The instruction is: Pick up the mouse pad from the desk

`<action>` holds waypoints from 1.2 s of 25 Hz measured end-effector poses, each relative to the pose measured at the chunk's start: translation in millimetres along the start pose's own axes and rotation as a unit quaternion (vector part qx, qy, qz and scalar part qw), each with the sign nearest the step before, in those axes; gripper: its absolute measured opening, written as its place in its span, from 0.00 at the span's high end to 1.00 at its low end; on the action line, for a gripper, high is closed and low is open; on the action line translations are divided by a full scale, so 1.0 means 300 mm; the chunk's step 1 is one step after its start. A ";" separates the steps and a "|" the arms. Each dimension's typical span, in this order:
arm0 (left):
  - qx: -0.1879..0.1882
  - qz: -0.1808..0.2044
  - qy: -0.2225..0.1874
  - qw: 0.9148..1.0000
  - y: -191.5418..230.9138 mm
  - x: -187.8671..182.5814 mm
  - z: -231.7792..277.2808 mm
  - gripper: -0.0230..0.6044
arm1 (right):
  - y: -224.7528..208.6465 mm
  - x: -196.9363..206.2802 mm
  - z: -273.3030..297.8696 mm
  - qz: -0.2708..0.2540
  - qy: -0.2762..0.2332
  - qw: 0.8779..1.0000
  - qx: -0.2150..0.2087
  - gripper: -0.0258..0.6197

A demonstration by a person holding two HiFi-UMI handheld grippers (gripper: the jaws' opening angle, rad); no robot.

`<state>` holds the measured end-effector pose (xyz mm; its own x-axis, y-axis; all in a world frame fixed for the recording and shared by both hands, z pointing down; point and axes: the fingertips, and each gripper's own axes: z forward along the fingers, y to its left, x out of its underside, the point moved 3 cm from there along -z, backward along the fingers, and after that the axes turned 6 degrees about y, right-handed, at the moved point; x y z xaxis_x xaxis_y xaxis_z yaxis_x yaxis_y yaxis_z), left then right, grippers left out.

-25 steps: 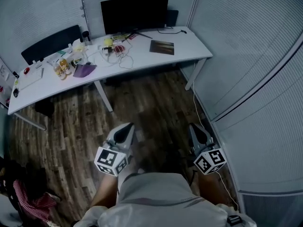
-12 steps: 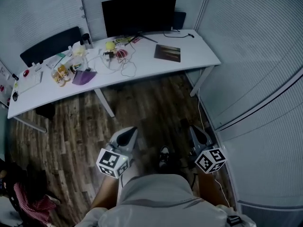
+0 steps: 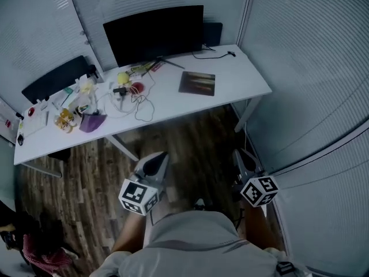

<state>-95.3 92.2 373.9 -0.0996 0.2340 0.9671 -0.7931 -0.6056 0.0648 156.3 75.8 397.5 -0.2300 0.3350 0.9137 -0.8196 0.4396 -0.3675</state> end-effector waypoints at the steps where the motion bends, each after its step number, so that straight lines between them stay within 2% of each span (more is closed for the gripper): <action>1: -0.001 -0.001 0.002 1.000 0.008 -0.011 0.058 0.96 | -0.054 -0.021 0.024 0.002 -0.001 1.000 0.003 0.96; 6: -0.006 -0.004 0.008 1.000 0.059 -0.046 0.310 0.96 | -0.280 -0.092 0.165 0.013 0.006 1.000 0.010 0.96; 13: -0.021 -0.021 0.030 0.999 0.261 -0.050 0.546 0.96 | -0.414 -0.131 0.460 0.007 0.039 0.999 -0.003 0.96; 19: -0.008 -0.030 0.044 0.999 0.513 -0.032 0.802 0.96 | -0.542 -0.146 0.768 0.006 0.052 0.998 0.016 0.96; 24: 0.001 -0.031 0.059 0.998 0.799 -0.094 1.013 0.96 | -0.587 -0.224 1.062 -0.006 0.066 0.997 0.045 0.96; 30: 0.025 -0.028 0.100 0.994 1.056 -0.084 1.251 0.96 | -0.671 -0.280 1.325 -0.013 0.073 0.993 0.090 0.96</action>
<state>-118.4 -390.9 462.2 -0.1765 0.4117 0.8941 -0.7706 -0.6229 0.1347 132.1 -372.1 463.6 -0.1401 0.4487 0.8826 -0.9081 0.2971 -0.2952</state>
